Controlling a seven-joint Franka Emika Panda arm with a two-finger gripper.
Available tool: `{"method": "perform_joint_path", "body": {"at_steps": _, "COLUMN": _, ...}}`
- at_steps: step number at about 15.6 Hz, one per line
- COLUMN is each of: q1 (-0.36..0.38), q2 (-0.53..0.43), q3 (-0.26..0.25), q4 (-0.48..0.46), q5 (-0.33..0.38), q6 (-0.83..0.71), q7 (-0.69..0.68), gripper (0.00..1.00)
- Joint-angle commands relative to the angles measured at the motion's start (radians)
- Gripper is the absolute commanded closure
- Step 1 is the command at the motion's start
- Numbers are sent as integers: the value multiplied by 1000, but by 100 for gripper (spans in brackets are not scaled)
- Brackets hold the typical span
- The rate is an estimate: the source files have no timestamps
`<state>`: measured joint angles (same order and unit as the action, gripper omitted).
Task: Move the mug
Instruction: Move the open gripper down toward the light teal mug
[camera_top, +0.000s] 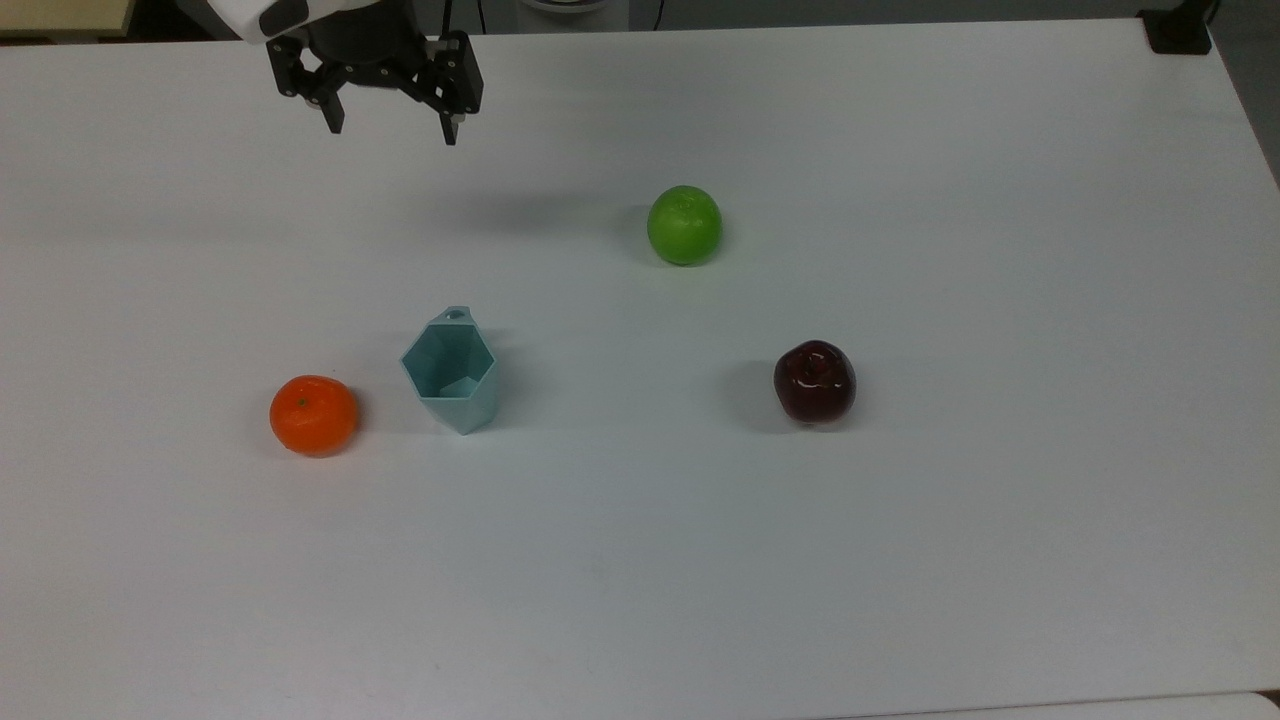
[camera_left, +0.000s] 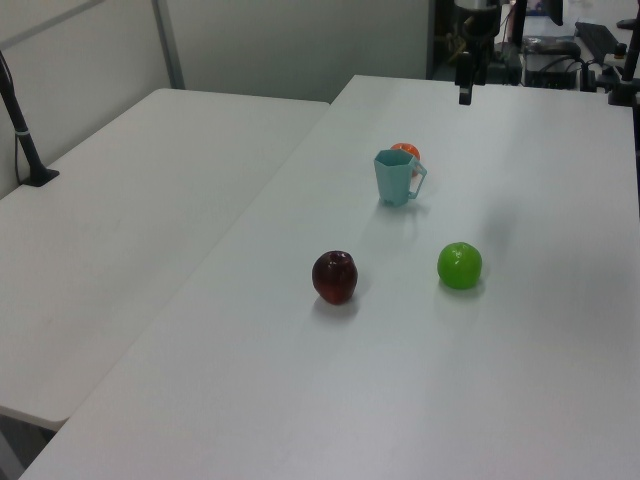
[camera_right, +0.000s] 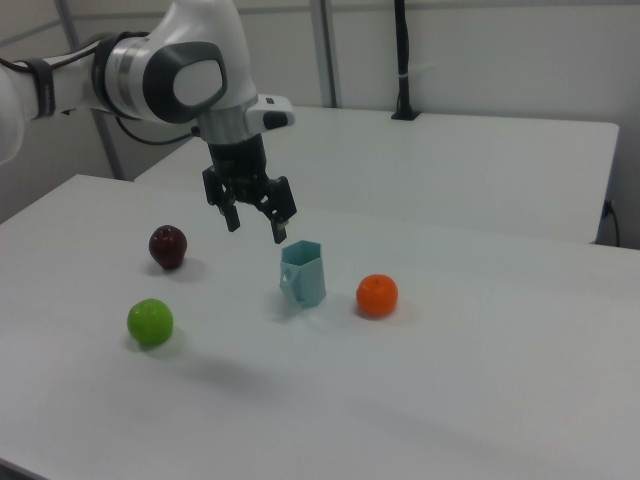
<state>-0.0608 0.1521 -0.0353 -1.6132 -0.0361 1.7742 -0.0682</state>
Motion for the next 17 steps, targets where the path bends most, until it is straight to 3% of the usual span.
{"method": "perform_joint_path", "body": {"at_steps": 1, "q1": 10, "q2": 15, "q3": -5, "q4": -19, "q5": 21, "q6": 45, "q7": -22, "gripper": 0}}
{"method": "perform_joint_path", "body": {"at_steps": 10, "q1": 15, "q2": 150, "q3": -5, "q4": -66, "q5": 22, "q6": 218, "q7": -70, "gripper": 0}}
{"method": "perform_joint_path", "body": {"at_steps": 14, "q1": 15, "q2": 179, "q3": -3, "q4": -114, "q5": 22, "q6": 402, "q7": -52, "gripper": 0}}
{"method": "perform_joint_path", "body": {"at_steps": 17, "q1": 19, "q2": 187, "q3": 0, "q4": -129, "q5": 19, "q6": 419, "q7": -50, "gripper": 0}}
